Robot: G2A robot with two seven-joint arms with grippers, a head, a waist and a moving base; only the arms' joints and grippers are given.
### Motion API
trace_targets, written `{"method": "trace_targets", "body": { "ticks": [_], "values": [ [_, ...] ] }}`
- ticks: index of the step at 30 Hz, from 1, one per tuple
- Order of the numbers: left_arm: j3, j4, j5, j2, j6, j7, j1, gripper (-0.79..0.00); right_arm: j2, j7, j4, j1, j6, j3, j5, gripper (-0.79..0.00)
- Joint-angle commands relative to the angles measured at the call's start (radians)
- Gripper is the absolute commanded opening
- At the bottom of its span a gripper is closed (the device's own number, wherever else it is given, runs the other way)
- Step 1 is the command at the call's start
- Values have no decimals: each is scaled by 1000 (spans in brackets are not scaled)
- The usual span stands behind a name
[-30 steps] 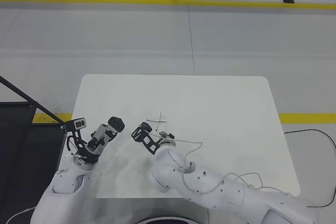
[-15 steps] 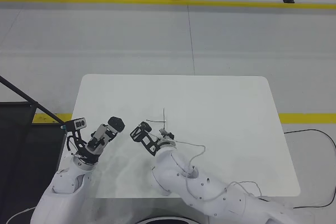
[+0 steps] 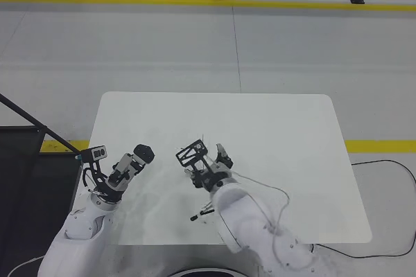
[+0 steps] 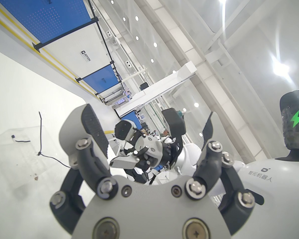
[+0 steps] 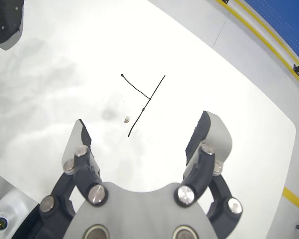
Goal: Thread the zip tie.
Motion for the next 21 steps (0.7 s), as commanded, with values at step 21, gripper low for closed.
{"method": "trace_targets", "body": {
  "ticks": [21],
  "values": [
    [0,0,0,0,0,0,0,-1,50,-473,-244,-383,32,331,143,-1]
  ]
}}
